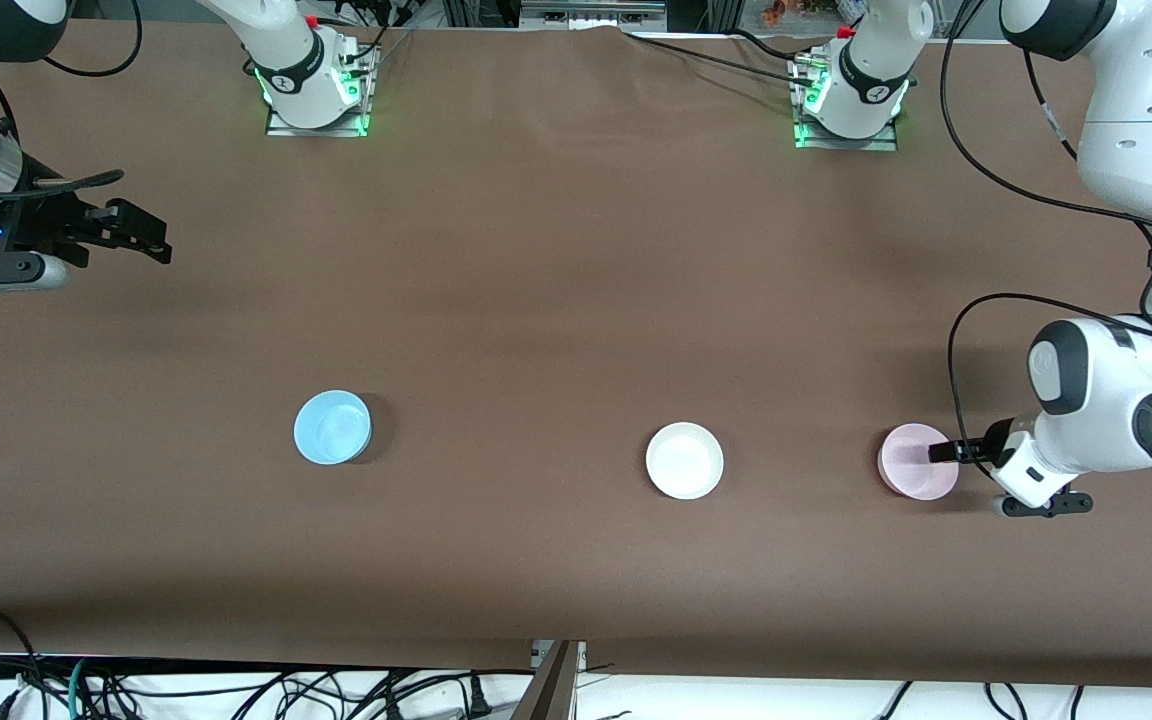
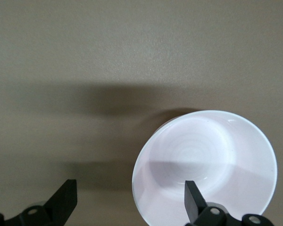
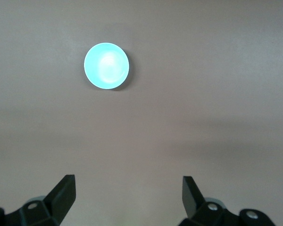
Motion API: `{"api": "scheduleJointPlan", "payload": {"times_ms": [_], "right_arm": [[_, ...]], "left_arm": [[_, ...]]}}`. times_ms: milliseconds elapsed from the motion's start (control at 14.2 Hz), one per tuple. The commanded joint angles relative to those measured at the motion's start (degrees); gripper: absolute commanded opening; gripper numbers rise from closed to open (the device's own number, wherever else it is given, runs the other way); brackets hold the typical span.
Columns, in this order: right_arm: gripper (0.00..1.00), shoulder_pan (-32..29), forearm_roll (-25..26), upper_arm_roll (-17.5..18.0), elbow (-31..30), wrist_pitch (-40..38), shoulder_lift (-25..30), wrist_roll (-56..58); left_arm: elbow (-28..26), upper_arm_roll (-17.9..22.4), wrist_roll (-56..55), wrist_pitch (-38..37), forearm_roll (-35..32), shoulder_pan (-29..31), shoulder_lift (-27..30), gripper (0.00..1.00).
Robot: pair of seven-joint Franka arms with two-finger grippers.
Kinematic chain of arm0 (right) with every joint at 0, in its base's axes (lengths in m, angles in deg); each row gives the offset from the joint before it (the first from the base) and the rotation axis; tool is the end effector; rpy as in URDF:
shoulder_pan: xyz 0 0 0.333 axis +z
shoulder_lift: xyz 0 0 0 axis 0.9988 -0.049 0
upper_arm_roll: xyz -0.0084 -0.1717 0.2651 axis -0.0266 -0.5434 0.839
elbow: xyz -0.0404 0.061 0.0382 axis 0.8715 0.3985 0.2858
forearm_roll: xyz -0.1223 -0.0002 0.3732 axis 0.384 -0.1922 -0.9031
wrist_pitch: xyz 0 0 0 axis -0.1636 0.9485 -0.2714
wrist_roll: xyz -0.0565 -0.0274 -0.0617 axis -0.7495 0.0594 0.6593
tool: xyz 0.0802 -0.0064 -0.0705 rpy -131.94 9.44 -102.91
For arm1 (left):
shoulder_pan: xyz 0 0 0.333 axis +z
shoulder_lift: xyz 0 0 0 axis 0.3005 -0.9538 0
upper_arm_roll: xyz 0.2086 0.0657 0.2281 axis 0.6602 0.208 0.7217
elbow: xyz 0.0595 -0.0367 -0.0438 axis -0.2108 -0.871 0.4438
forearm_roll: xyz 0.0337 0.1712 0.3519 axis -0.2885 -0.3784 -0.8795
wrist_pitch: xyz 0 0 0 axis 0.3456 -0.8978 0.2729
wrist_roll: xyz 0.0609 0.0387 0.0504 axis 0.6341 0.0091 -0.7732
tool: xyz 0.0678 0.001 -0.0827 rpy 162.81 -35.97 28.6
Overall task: Stack pink and blue bowls on white bowl
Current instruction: 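Grasp the pink bowl's rim with the left gripper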
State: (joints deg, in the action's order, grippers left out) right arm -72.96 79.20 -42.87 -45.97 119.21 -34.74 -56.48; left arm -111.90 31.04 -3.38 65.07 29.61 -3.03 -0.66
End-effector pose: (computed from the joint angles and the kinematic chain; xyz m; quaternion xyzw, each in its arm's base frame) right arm 0.5631 0.0346 0.5751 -0.9992 -0.0233 0.0307 0.0111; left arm 0.6967 0.0877 0.2007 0.9977 0.0459 -0.0423 0.0275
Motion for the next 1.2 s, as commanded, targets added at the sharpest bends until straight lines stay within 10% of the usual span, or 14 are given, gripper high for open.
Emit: {"api": "scheduleJointPlan", "payload": {"times_ms": [0, 704, 1127], "right_arm": [[1.00, -0.2, -1.0, 0.0, 0.5, -0.8, 0.2, -0.6], [1.00, -0.3, -1.0, -0.1, 0.4, -0.8, 0.2, -0.2], [1.00, -0.1, -0.9, 0.1, 0.5, -0.7, 0.2, -0.3]], "left_arm": [[-2.0, -0.2, 0.7, 1.7, -1.3, 0.4, 1.0, 1.00], [-2.1, -0.3, 2.4, 0.2, -1.2, 0.7, 2.0, 0.91], [-2.0, -0.3, 3.9, 0.0, -1.0, 0.5, 1.9, 0.57]]}}
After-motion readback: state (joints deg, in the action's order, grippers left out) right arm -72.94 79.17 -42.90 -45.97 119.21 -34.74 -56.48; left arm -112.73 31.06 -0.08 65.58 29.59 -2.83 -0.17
